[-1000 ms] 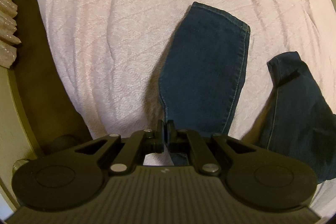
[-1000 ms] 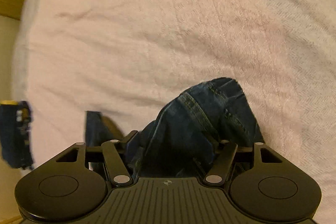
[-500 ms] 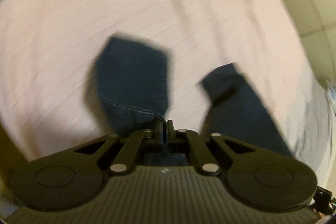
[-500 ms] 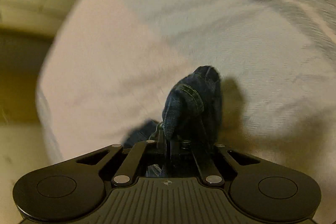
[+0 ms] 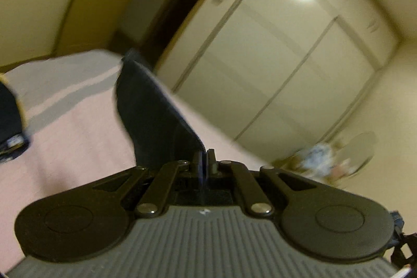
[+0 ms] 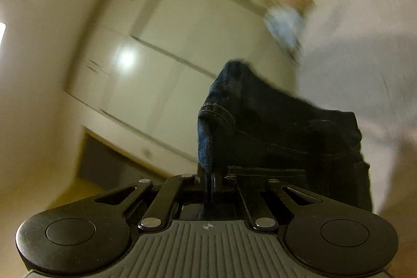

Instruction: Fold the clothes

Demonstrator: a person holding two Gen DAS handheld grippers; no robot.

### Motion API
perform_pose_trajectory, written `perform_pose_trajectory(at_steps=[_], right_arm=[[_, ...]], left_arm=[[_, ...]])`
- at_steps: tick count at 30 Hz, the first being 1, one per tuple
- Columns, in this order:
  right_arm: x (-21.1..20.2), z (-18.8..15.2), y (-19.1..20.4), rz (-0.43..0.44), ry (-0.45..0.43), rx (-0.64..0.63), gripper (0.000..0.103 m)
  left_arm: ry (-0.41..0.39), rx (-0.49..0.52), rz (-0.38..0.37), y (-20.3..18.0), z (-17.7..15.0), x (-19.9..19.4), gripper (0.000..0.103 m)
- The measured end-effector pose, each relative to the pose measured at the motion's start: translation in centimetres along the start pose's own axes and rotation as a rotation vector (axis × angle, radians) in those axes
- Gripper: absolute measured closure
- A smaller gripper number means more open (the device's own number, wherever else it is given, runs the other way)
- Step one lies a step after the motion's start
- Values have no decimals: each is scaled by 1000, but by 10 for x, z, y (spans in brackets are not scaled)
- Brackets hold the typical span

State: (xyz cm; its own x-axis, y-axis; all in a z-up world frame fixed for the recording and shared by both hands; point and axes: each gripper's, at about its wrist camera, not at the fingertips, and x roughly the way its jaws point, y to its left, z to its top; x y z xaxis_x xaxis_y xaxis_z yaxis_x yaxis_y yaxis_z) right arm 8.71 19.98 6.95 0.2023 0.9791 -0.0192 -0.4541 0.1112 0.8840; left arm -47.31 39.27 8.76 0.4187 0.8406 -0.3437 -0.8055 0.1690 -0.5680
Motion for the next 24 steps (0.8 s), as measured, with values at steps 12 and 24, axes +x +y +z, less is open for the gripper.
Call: perform_pose_trajectory(at_steps=[12, 24], right_arm=[[-218, -58, -214, -927, 542, -36, 101], [-252, -55, -313, -990, 535, 170, 51]], left_arm=[[568, -270, 638, 148, -284, -117, 103], [638, 77, 600, 110, -323, -89, 71]])
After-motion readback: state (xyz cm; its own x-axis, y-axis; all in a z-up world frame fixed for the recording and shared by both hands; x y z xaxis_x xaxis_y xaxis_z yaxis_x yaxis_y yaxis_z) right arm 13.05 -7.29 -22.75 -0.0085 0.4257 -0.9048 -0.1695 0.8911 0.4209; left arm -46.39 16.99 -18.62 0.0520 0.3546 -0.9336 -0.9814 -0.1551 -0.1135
